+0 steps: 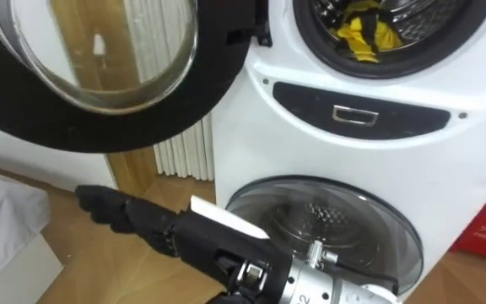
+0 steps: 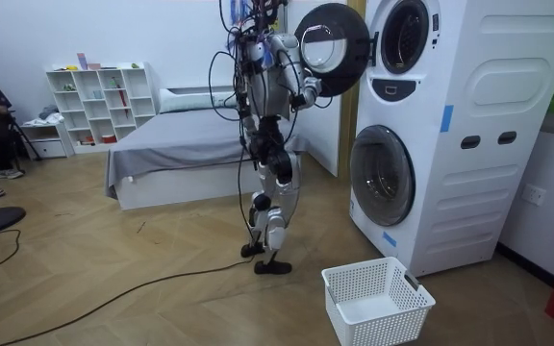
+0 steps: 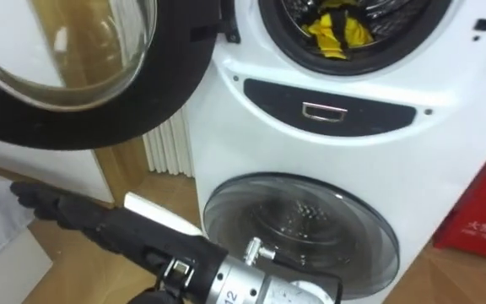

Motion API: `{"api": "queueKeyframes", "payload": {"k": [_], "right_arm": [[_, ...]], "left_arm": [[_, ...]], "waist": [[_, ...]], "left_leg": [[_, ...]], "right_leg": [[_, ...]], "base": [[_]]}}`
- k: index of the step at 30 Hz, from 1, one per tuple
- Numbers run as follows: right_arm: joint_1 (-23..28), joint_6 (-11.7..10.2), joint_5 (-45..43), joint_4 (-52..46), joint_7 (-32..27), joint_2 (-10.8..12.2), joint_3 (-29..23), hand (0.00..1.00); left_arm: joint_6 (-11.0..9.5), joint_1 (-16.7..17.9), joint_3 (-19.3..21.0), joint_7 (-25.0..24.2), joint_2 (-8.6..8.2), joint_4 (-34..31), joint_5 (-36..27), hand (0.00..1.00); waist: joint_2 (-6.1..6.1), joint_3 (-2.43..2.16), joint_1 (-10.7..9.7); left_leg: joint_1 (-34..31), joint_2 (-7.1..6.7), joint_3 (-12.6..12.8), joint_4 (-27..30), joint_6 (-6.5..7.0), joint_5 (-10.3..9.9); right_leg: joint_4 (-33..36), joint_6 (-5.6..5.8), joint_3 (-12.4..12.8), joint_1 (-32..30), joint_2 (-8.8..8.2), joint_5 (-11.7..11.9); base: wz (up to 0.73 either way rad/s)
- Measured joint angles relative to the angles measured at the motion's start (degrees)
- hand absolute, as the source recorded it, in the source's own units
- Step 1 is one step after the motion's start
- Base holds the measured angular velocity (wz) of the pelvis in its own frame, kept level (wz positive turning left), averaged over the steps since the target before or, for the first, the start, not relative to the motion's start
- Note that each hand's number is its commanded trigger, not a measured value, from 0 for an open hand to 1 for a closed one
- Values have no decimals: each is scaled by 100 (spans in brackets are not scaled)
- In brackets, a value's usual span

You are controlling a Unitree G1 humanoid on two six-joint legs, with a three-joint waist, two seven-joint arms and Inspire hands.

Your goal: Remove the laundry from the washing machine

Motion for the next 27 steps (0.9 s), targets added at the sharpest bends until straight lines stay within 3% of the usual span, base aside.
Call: {"api": "queueKeyframes", "payload": {"k": [2,4,13,22,24,25,26,27], "right_arm": [[1,0,-11,0,-5,-1,-1,0],[2,0,-14,0,-8,0,0,0],[32,0,-305,-22,-284,-2,-20,0],[780,-13,-558,-21,-564,-100,-500,0],[851,-14,-674,11,-581,-189,-508,0],[888,-15,-816,26,-583,-220,-516,0],[922,-23,-904,22,-586,-169,-512,0],[916,-39,-935,16,-590,-106,-513,0]], "left_arm": [[6,7,0,8,-1,-10,17,0],[22,20,-1,10,0,-51,15,0],[95,227,-2,73,-36,-103,-10,0],[145,335,130,247,-166,-27,-22,0],[144,347,129,246,-211,-3,-12,0],[143,351,129,240,-217,19,2,0],[145,366,188,246,-129,25,37,0],[151,361,254,252,-105,37,37,0]], "waist": [[12,39,-13],[16,41,-15],[59,14,-131],[138,-12,-296],[273,31,-305],[431,89,-351],[312,19,-380],[210,-6,-373]], "left_leg": [[17,-14,-23,-14,15,-10],[30,-24,-28,-17,20,-14],[285,-93,-36,-166,19,-14],[516,-80,-12,-199,22,-12],[664,60,-217,-253,38,-1],[772,229,-621,-310,59,15],[645,226,-764,-244,44,5],[565,237,-712,-196,-18,-49]], "right_leg": [[-9,7,176,40,0,-2],[-8,10,231,44,-5,1],[-133,-19,401,341,2,23],[-132,-17,852,502,46,24],[382,-16,784,332,99,23],[1027,69,782,-96,174,-110],[300,74,1118,-406,220,-9],[34,-196,1055,-517,185,369]], "base": [[14],[11],[7],[-4],[-26],[-41],[-50],[-22]]}}
